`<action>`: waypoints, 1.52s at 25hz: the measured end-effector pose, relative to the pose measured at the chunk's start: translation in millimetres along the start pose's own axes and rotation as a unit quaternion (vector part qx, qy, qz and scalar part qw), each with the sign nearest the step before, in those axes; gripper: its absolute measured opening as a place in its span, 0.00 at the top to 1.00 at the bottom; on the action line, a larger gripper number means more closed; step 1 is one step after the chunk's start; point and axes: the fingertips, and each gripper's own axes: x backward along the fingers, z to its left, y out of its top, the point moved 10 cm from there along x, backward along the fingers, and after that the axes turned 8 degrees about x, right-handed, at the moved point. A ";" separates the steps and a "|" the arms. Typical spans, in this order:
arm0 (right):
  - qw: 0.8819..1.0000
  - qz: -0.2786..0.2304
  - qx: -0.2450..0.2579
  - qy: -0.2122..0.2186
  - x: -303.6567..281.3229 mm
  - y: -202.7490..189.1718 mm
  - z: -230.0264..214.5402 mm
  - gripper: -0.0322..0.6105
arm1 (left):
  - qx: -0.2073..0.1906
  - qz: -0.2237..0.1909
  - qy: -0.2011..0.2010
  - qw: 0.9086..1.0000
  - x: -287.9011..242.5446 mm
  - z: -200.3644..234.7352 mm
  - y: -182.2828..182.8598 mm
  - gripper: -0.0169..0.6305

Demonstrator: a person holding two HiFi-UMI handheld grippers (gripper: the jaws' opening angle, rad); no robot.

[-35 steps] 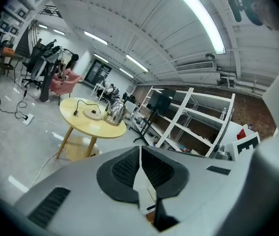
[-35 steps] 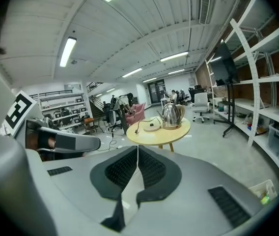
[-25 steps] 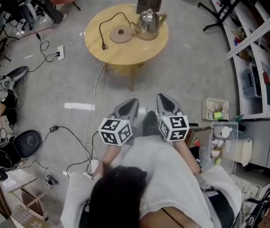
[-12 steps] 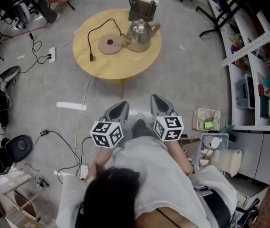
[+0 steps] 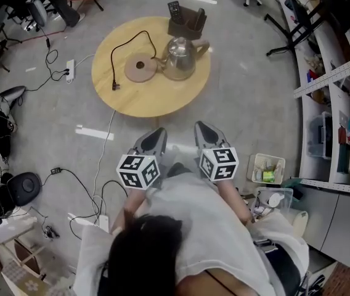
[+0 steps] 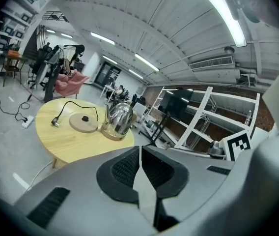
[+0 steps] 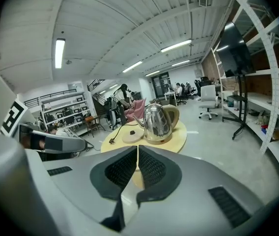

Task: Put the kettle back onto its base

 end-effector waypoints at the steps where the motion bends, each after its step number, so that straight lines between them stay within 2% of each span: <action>1: 1.000 0.000 0.001 0.003 -4.2 2.7 -6.2 0.91 | 0.000 -0.002 0.002 1.000 -6.2 -1.3 2.5 0.92; 14: 1.000 0.008 0.004 0.022 -35.5 10.7 -66.9 0.91 | -0.013 -0.012 0.012 1.000 -72.4 -19.5 18.6 0.92; 19: 0.998 0.007 -0.038 0.047 -40.9 5.8 -78.0 0.91 | -0.015 -0.015 0.023 1.000 -81.1 -24.1 17.7 0.92; 24: 0.998 0.009 -0.028 0.057 -43.9 4.9 -80.9 0.90 | -0.015 -0.018 0.030 0.999 -84.8 -28.2 17.8 0.92; 29: 0.996 0.012 -0.051 0.076 -43.4 5.1 -83.7 0.90 | -0.006 -0.028 0.036 0.999 -83.5 -32.8 19.7 0.92; 38: 0.997 0.009 -0.044 0.057 -40.1 3.4 -91.2 0.90 | -0.013 -0.022 0.029 0.999 -92.0 -40.2 20.8 0.92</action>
